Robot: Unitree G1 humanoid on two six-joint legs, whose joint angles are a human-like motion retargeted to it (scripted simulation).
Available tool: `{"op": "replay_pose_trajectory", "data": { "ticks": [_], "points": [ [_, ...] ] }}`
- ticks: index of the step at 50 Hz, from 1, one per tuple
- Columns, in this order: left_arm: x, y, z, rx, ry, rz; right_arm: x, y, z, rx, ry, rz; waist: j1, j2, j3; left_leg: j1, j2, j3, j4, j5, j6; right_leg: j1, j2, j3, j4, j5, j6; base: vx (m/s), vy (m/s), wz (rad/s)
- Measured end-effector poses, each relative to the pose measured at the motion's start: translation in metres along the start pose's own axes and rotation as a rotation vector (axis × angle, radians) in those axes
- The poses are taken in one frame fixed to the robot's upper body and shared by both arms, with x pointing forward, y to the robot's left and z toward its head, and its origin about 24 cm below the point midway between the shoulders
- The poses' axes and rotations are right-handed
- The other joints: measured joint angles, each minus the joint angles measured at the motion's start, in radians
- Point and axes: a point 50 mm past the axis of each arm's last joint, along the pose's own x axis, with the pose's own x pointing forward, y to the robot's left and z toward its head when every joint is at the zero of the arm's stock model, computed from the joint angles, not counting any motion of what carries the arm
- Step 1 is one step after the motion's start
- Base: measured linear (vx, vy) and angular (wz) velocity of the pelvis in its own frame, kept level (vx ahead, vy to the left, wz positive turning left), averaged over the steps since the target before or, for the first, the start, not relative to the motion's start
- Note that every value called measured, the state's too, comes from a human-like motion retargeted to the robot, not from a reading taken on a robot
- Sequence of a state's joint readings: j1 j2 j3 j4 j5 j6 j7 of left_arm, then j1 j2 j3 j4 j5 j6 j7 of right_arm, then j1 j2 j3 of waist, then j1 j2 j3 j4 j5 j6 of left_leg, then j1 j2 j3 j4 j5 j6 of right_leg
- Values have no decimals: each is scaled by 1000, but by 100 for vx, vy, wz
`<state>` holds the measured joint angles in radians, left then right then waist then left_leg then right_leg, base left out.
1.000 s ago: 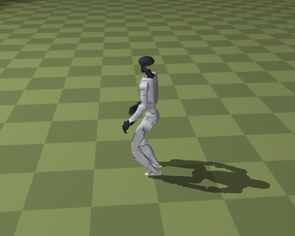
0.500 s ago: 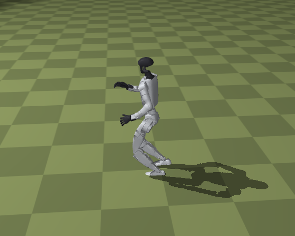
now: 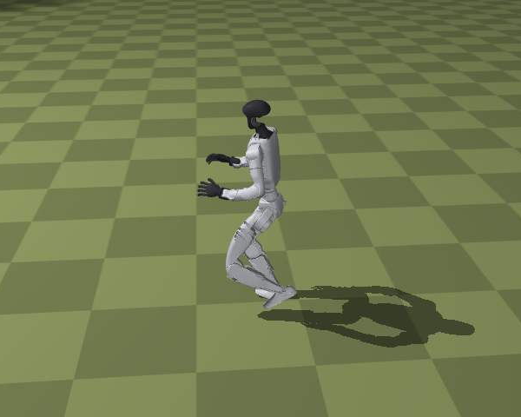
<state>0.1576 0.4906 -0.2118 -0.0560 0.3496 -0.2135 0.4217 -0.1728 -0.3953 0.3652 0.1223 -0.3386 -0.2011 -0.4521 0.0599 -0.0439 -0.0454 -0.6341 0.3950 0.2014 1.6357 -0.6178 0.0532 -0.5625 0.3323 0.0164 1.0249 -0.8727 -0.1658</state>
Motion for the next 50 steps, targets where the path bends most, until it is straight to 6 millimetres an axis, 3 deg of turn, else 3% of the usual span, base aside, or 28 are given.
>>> {"op": "replay_pose_trajectory", "data": {
  "ticks": [2,4,7,10,13,15,17,19,21,23,25,28,30,33,36,38,39,40,42,45,47,50],
  "points": [
    [-38,-2,-34,34,191,-96,40,-18,40,61,-165,-113,40,-24,6,-59,-22,11,-58,-16,18,34,-11,49,-16,0,29,37,8,-25],
    [-78,5,-55,38,345,-160,61,-36,77,145,-297,-193,47,-91,15,-50,-127,59,-214,-4,19,101,-94,87,-5,34,94,45,10,57],
    [-124,14,-68,4,516,-198,65,-45,111,241,-436,-198,51,-153,-8,3,-259,120,-509,46,-19,157,-196,95,-3,211,209,42,10,17],
    [-143,11,-69,-30,587,-186,59,-38,121,280,-493,-113,19,-161,-33,58,-333,136,-632,29,-24,117,-251,67,194,266,251,34,10,-17],
    [-119,4,-64,-10,508,-143,47,-17,103,274,-408,-10,-59,-149,-25,94,-353,130,-544,-145,34,10,-285,53,523,146,207,30,8,9],
    [-78,1,-61,45,393,-73,33,4,76,245,-276,76,-137,-150,-5,98,-375,117,-482,-255,72,-98,-296,64,695,58,171,27,5,60],
    [-23,4,-47,71,242,38,8,29,37,216,-94,182,-217,-153,-2,119,-405,100,-507,-255,74,-210,-311,69,733,10,136,28,2,72],
    [27,18,-14,34,63,182,-27,40,3,202,77,260,-266,-128,1,181,-404,73,-552,-236,40,-256,-285,50,637,2,105,33,0,34],
    [60,38,31,-48,-147,322,-62,36,-24,188,222,285,-301,-98,-3,263,-396,40,-630,-136,-19,-238,-251,28,453,23,97,35,-3,25],
    [73,56,77,-141,-361,427,-96,28,-42,165,345,283,-323,-78,-27,323,-384,23,-699,27,-83,-194,-222,20,233,76,112,31,-6,23],
    [70,68,114,-212,-549,484,-124,20,-53,138,438,273,-319,-62,-55,344,-358,11,-699,175,-137,-139,-188,21,34,139,132,25,-7,7],
    [57,69,132,-259,-663,472,-138,15,-54,131,473,253,-270,-58,-74,314,-298,20,-507,256,-151,-81,-155,6,-34,160,125,18,-6,-7],
    [49,60,126,-264,-631,419,-127,13,-49,113,416,226,-225,-68,-71,275,-252,36,-328,231,-117,-57,-148,-2,31,102,90,16,-5,-20],
    [38,39,84,-166,-412,268,-61,5,-25,28,162,153,-136,-42,-19,164,-127,33,-65,108,-39,-54,-86,-4,100,2,21,13,-3,-82],
    [4,14,18,-17,-97,41,18,-12,29,-33,-163,30,-35,3,3,24,-7,16,28,-4,16,-70,11,30,76,0,6,18,2,-129],
    [-30,11,-15,28,81,-81,56,-29,75,-1,-353,-86,2,-18,13,-27,-28,27,-32,-24,32,-42,3,74,57,0,29,32,8,-24],
    [-48,15,-26,34,151,-125,65,-38,95,33,-427,-135,7,-51,18,-23,-79,45,-101,-17,31,-7,-34,97,57,0,53,39,11,62],
    [-66,20,-34,37,215,-164,70,-46,113,71,-492,-178,8,-90,24,-9,-143,67,-182,-4,29,35,-83,119,63,0,81,40,10,69],
    [-92,28,-43,19,308,-202,69,-52,132,145,-565,-198,28,-138,8,24,-228,101,-382,53,-3,104,-164,117,-9,150,158,37,10,33],
    [-113,33,-48,-23,388,-209,59,-45,140,216,-605,-131,31,-174,-31,80,-330,131,-636,137,-47,132,-248,90,-26,325,246,29,9,3],
    [-109,30,-45,-41,378,-176,51,-34,132,221,-584,-58,12,-181,-42,117,-381,129,-696,122,-42,115,-291,59,90,330,253,20,9,-3],
    [-79,28,-31,-31,243,-88,35,-10,104,182,-469,58,-38,-178,-36,149,-419,111,-636,-44,8,56,-343,27,356,198,206,14,8,15]
  ]
}}
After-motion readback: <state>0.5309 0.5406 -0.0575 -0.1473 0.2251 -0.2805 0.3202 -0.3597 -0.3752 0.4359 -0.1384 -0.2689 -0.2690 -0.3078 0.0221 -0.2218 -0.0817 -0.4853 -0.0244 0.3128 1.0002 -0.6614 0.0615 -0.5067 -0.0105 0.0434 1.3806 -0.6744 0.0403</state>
